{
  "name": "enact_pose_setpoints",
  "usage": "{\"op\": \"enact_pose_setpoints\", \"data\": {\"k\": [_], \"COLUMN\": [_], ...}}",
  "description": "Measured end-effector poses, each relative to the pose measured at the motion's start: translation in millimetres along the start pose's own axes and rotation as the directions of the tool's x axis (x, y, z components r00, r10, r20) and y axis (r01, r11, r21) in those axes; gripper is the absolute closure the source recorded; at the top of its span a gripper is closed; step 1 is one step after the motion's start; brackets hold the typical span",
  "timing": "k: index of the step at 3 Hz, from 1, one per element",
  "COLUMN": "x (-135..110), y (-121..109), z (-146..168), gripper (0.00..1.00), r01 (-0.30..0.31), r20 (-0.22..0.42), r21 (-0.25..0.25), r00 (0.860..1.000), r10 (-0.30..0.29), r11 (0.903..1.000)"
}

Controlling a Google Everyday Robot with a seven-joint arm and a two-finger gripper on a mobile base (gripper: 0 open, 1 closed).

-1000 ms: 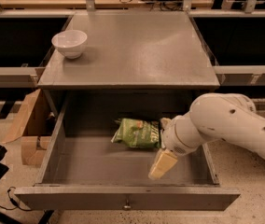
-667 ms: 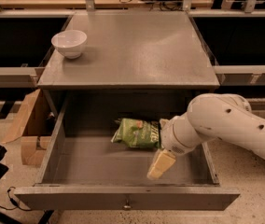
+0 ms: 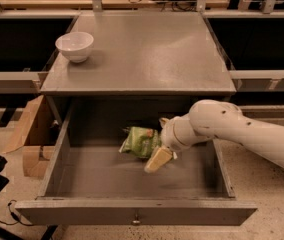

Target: Pick green jalapeno chip bag from top drawer and place on counter

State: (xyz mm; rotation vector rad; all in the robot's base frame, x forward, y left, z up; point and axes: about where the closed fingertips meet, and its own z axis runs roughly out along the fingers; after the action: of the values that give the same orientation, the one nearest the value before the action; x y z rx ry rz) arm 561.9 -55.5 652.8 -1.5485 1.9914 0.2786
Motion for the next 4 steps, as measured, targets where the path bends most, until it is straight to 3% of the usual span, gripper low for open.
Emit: {"op": "enact_pose_setpoints", "data": {"k": [1, 2, 3, 4], "x": [-8.1, -8.1, -9.6, -11.3], "y": [-15.8, -16.2, -13.1, 13.0], "z": [41.7, 48.8, 40.5, 3.8], "gripper": [0.18, 0.41, 0.64, 0.87], "r01": [-0.002, -0.006, -0.002, -0.002], "r20": [0.043, 0.049, 0.041, 0.016], "r21": [-0.023, -0.031, -0.026, -0.038], "r00": [0.999, 0.999, 0.999, 1.000], "r10": [0.003, 0.008, 0.003, 0.003], "r11": [0.9997, 0.9995, 0.9997, 0.9993]}}
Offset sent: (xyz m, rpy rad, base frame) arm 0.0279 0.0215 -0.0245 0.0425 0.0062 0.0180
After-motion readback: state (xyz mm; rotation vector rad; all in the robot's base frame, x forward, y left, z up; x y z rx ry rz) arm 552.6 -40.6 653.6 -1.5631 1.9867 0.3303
